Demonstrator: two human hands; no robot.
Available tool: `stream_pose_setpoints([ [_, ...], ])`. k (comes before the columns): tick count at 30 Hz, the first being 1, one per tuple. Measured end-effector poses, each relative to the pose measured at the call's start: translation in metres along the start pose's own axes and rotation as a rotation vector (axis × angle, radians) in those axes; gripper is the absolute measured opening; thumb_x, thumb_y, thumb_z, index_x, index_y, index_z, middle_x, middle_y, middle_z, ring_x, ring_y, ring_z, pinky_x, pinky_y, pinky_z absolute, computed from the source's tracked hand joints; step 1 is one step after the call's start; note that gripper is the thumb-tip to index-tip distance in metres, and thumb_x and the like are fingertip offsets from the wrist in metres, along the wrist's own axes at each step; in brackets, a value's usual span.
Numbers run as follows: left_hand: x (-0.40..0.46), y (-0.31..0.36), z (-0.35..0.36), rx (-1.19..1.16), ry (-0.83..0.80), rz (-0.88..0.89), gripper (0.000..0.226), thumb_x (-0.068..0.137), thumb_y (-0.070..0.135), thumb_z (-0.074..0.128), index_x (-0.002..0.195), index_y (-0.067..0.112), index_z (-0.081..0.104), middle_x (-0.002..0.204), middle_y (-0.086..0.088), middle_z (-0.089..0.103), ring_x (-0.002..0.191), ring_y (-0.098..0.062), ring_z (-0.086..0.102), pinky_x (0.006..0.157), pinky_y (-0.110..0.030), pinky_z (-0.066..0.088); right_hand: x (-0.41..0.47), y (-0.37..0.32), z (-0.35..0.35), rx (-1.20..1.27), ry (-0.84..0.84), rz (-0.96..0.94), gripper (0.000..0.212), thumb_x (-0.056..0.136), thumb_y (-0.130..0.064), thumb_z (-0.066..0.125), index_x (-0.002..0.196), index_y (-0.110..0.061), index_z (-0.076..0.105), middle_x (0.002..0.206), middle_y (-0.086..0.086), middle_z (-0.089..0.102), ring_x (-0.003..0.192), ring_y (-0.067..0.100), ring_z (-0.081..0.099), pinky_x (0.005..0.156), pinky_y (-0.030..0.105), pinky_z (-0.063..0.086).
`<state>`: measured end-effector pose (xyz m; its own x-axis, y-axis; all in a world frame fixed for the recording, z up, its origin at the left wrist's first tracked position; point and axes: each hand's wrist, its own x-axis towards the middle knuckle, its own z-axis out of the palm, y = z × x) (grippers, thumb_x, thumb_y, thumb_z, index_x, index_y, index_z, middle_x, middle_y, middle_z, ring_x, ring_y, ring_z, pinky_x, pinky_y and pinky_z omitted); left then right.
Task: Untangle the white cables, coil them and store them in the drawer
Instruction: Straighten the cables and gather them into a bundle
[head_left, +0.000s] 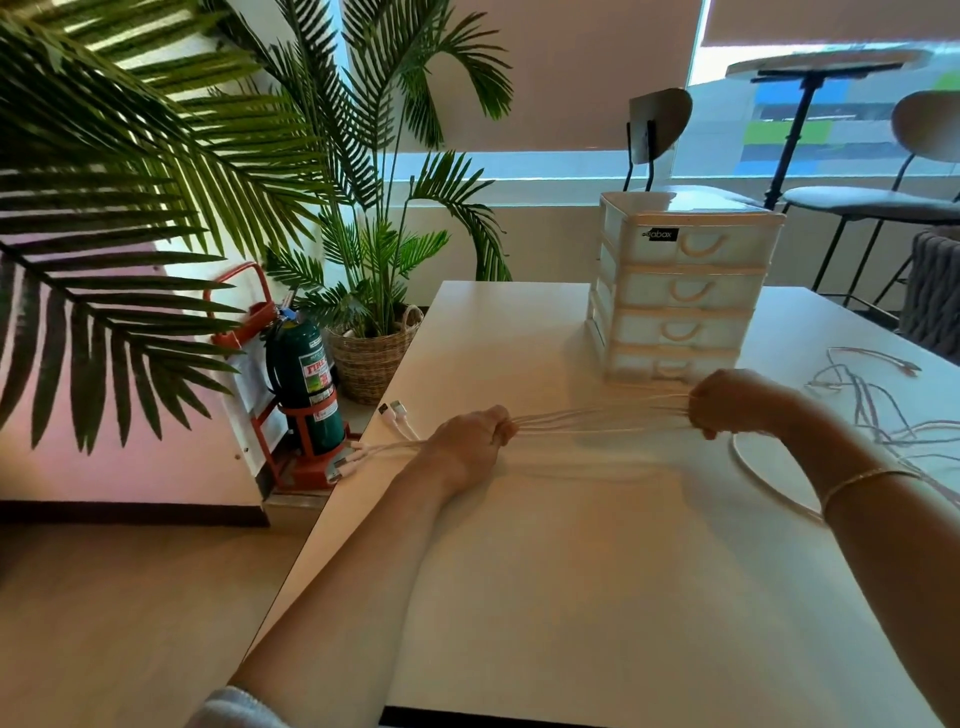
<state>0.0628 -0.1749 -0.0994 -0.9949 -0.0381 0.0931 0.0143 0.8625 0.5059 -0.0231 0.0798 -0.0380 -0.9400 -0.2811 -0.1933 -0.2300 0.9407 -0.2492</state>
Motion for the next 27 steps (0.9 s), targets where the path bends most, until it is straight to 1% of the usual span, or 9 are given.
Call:
stream_pose_setpoints([
  [2,0.0,-0.002,-0.001,-0.002,-0.007,-0.017,0.027,0.099,0.026,0.034,0.103,0.011,0.056,0.109,-0.011,0.063,0.102,-0.028,0.056,0.092,-0.035,0.043,0.003,0.008,0.001,-0.103,0.048,0.076,0.031,0.092,-0.012,0.044,0.12,-0.011,0.057,0.126,0.007,0.057,0.116,0.023,0.053,0.09,0.025,0.046],
  [4,-0.001,-0.003,-0.001,-0.006,-0.01,-0.027,0.025,0.099,0.024,0.033,0.1,0.014,0.055,0.108,-0.008,0.063,0.102,-0.026,0.056,0.091,-0.033,0.042,0.002,0.005,0.003,-0.128,0.078,0.025,0.037,0.087,-0.01,0.049,0.123,-0.014,0.055,0.134,0.009,0.049,0.121,0.025,0.047,0.1,0.032,0.04],
  [6,-0.001,-0.002,-0.001,-0.004,-0.006,-0.029,0.022,0.099,0.023,0.033,0.094,0.018,0.054,0.107,-0.007,0.063,0.1,-0.024,0.056,0.089,-0.032,0.041,-0.001,-0.016,0.011,-0.037,0.164,-0.16,0.039,0.086,-0.008,0.054,0.125,-0.015,0.054,0.138,0.008,0.046,0.125,0.023,0.043,0.101,0.029,0.034],
  [10,-0.001,0.001,0.0,0.003,-0.001,-0.029,0.019,0.099,0.026,0.034,0.084,0.023,0.046,0.103,-0.01,0.062,0.095,-0.026,0.055,0.085,-0.033,0.041,-0.009,-0.081,0.04,0.097,0.153,-0.414,0.032,0.096,-0.021,0.046,0.124,-0.011,0.057,0.13,0.006,0.056,0.119,0.021,0.05,0.094,0.023,0.035],
  [12,-0.002,0.001,-0.001,0.006,0.004,-0.03,0.02,0.1,0.028,0.034,0.084,0.023,0.045,0.102,-0.012,0.062,0.093,-0.026,0.054,0.083,-0.035,0.042,-0.006,-0.099,0.055,0.119,0.087,-0.399,0.032,0.098,-0.025,0.041,0.119,-0.01,0.06,0.123,0.011,0.06,0.112,0.026,0.053,0.089,0.028,0.039],
  [15,-0.001,0.001,-0.002,0.015,0.021,-0.03,0.02,0.1,0.029,0.034,0.085,0.023,0.044,0.1,-0.014,0.061,0.092,-0.029,0.054,0.078,-0.034,0.041,-0.001,-0.104,0.063,0.12,0.03,-0.369,0.026,0.095,-0.017,0.045,0.113,-0.008,0.062,0.108,0.012,0.064,0.095,0.029,0.056,0.077,0.031,0.043],
  [19,0.0,0.001,-0.003,-0.028,0.042,-0.022,0.026,0.1,0.029,0.035,0.092,0.013,0.053,0.102,-0.016,0.061,0.096,-0.032,0.055,0.079,-0.036,0.04,-0.001,-0.099,0.061,0.235,-0.056,-0.338,0.029,0.097,-0.016,0.039,0.105,-0.01,0.066,0.068,-0.007,0.047,0.059,0.007,0.04,0.054,0.017,0.031],
  [24,-0.003,0.005,-0.007,-0.07,-0.038,0.014,0.026,0.1,0.024,0.037,0.108,0.008,0.055,0.111,-0.014,0.06,0.102,-0.029,0.053,0.08,-0.031,0.038,0.004,-0.096,0.057,0.254,0.065,-0.328,0.032,0.099,-0.024,0.038,0.101,-0.008,0.066,0.07,-0.007,0.045,0.062,0.006,0.038,0.056,0.017,0.029],
  [27,-0.002,0.005,-0.008,-0.028,-0.089,0.001,0.022,0.099,0.018,0.036,0.111,0.012,0.054,0.115,-0.012,0.059,0.103,-0.027,0.052,0.082,-0.03,0.038,0.008,-0.096,0.063,0.211,0.1,-0.322,0.032,0.099,-0.024,0.037,0.099,-0.009,0.066,0.085,0.0,0.053,0.077,0.014,0.045,0.064,0.025,0.033],
])
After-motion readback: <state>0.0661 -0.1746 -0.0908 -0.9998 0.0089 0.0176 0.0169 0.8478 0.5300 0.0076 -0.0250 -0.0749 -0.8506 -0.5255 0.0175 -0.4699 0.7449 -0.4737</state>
